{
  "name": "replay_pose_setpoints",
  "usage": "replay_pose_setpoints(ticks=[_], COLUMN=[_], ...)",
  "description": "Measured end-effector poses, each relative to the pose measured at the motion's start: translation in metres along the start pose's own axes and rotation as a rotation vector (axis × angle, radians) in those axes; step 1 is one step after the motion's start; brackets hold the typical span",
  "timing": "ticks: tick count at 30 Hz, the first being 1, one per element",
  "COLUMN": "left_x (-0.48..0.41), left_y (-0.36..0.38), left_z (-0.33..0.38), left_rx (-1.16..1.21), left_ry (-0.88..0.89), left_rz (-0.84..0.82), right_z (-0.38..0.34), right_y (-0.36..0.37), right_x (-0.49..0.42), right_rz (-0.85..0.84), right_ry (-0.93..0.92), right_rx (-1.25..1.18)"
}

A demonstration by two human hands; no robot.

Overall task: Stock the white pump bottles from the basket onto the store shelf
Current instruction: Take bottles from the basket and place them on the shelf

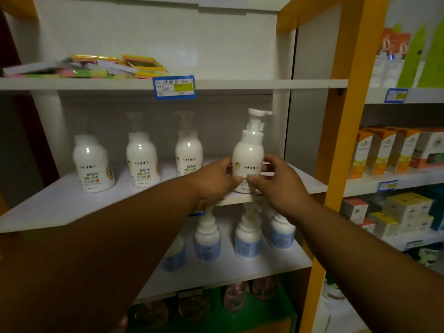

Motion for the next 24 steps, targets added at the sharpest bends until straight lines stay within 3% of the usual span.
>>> replay_pose_setpoints(ticks=[9, 16, 24], left_x=[-0.013, -0.006, -0.01], left_y=[0.004, 0.004, 0.005], left_z=[-0.022, -0.012, -0.011], left_rx=[0.138, -0.095, -0.178], left_ry=[-0.194, -0.191, -0.167], left_rz=[0.376, 0.184, 0.126], right_z=[0.001, 0.013, 0.014], right_y=[0.022, 0.044, 0.052], right_x=[-0.041, -0.065, -0.074], right_rz=[-0.037, 0.062, -0.043], right_ry=[0.131, 0.13, 0.099], right_rx=[0.155, 0.385, 0.642])
Point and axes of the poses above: each hand's wrist, its own x-axis away from the middle knuckle, its own y-axis out of the palm, z = x × y, the point moved 4 cm from there along -x, towards the middle knuckle
